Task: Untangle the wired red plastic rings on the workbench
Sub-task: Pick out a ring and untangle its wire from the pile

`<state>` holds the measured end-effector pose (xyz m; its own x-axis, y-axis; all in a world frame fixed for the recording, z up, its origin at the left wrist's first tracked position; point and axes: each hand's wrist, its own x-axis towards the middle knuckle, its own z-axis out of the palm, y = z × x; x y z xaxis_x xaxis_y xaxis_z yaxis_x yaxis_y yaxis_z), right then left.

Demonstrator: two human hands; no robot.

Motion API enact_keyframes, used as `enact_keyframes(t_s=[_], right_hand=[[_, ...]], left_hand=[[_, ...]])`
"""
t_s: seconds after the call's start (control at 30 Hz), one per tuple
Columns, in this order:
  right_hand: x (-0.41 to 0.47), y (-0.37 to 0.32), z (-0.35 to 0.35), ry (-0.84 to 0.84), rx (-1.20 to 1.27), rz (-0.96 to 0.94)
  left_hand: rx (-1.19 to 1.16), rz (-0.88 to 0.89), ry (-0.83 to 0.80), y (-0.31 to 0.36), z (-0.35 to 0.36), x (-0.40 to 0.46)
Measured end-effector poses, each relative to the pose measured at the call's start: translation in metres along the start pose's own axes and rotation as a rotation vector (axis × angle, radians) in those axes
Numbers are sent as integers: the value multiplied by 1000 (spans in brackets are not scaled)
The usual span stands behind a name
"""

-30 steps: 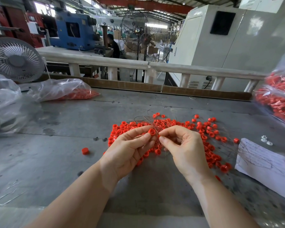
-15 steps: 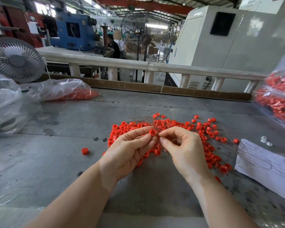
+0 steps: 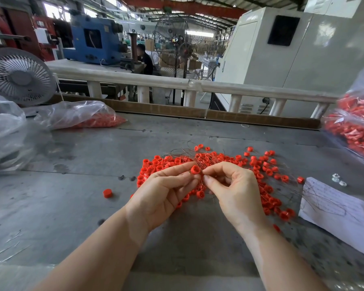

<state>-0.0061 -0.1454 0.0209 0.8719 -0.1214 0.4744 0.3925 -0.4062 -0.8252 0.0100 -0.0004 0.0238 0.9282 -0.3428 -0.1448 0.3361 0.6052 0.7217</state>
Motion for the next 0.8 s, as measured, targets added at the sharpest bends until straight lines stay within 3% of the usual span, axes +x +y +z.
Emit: enact_keyframes(t_s=[0.8], right_hand=[[0, -3, -1, -5, -34, -37]], left_hand=[[11, 11, 7, 0, 0, -1]])
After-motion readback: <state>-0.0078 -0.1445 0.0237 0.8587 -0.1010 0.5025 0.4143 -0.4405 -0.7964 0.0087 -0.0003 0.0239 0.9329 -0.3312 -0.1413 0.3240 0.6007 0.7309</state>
